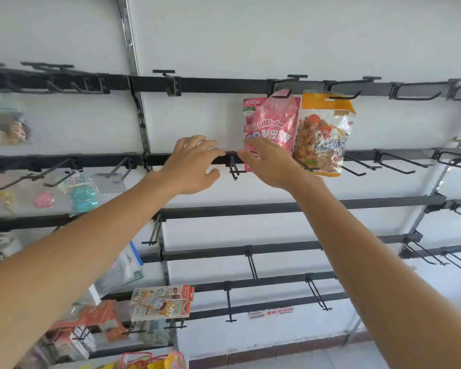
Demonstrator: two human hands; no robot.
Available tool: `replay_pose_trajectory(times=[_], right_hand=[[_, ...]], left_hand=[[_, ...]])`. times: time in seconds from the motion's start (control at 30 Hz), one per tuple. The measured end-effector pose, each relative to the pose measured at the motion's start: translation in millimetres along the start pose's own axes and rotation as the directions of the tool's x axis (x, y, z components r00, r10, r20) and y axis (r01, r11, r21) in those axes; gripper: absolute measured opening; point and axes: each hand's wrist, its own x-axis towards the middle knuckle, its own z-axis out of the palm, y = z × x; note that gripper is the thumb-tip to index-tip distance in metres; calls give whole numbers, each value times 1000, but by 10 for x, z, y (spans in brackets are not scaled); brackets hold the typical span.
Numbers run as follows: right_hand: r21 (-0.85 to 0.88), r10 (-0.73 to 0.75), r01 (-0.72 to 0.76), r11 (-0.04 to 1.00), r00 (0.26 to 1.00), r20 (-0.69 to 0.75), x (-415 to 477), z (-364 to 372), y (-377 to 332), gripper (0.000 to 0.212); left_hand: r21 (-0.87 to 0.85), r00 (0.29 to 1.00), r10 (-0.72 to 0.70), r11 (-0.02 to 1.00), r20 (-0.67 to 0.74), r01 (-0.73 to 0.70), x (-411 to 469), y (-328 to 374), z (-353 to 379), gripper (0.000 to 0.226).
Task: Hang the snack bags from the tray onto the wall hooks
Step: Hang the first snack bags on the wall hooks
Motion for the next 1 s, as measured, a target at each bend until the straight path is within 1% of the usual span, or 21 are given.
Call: replay_pose_trajectory(times=[0.2,0.27,0.37,0.47,0.57,0.73,0.83,0.93,1.0], right_hand=[[-50,-106,106,993,994,11,-303,243,-371,57],[-55,-121,125,991,991,65,-414,303,-483,58],[-34,-144,151,988,978,154,-622,486,-641,58],[21,-125,123,992,963,237,-929,696,-679,57],[22,-112,111,994,945,306,-1202,867,-657,59],[23,-99,98,995,903,419,-1597,1221,-703,62],[31,-133,135,990,875,466,-1816,1526,-836,63],[40,-152,154,987,834,530,-1964,1848,-967,62],[71,-163,149,986,818,552,-2004,2057,-1056,61]], left_hand=[[-64,994,-60,996,92,66,-608,-17,-154,52],[-75,986,-96,991,135,106,-824,-2,-233,52],[-43,957,-190,978,219,204,-1185,32,-313,53],[5,916,-266,961,300,277,-1525,140,-292,54],[-12,880,-329,935,343,354,-1847,305,-276,53],[54,819,-355,927,450,372,-2419,529,-147,55],[43,798,-401,902,450,430,-2757,564,15,58],[45,771,-393,901,502,431,-3084,588,196,58],[46,770,-396,900,501,433,-3280,516,335,57]])
